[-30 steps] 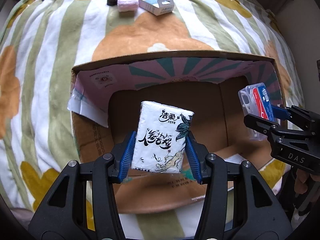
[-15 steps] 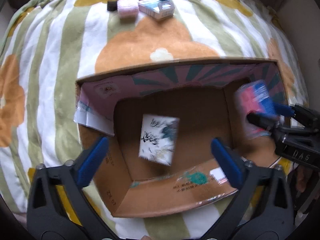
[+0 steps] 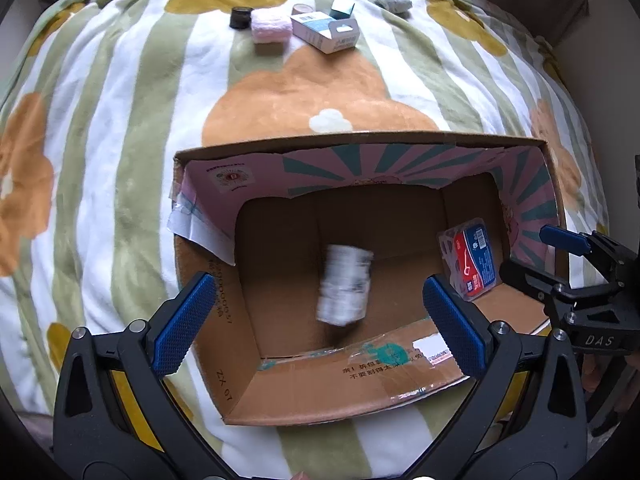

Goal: Organize objects
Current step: 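Carry both items over the cardboard box and open both tools to drop them, then withdraw both tools from the box toward the remaining items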

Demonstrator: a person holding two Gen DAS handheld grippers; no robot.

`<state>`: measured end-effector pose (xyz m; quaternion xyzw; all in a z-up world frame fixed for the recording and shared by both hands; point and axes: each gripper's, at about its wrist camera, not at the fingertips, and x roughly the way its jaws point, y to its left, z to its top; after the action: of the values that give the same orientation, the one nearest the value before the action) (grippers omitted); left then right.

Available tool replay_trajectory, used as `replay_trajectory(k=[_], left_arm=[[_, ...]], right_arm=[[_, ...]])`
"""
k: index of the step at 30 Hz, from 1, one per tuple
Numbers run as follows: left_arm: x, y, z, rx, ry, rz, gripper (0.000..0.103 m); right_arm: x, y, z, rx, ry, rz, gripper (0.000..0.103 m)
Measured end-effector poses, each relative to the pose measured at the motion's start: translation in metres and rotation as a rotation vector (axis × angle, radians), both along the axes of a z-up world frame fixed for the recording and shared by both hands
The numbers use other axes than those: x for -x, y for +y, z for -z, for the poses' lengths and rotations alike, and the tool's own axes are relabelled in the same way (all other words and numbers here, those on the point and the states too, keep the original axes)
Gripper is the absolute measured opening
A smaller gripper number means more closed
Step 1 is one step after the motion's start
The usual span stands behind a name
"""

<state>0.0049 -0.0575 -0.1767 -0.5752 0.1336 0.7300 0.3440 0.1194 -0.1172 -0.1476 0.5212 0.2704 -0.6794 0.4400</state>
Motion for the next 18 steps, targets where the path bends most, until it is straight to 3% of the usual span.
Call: replay_trajectory(k=[18], left_arm=[[0.008,0.007,-0.018,-0.019,0.040,0.006,0.103]], right_arm=[[0.007,-0.001,-0.018,0.061,0.025,-0.049,0.092]])
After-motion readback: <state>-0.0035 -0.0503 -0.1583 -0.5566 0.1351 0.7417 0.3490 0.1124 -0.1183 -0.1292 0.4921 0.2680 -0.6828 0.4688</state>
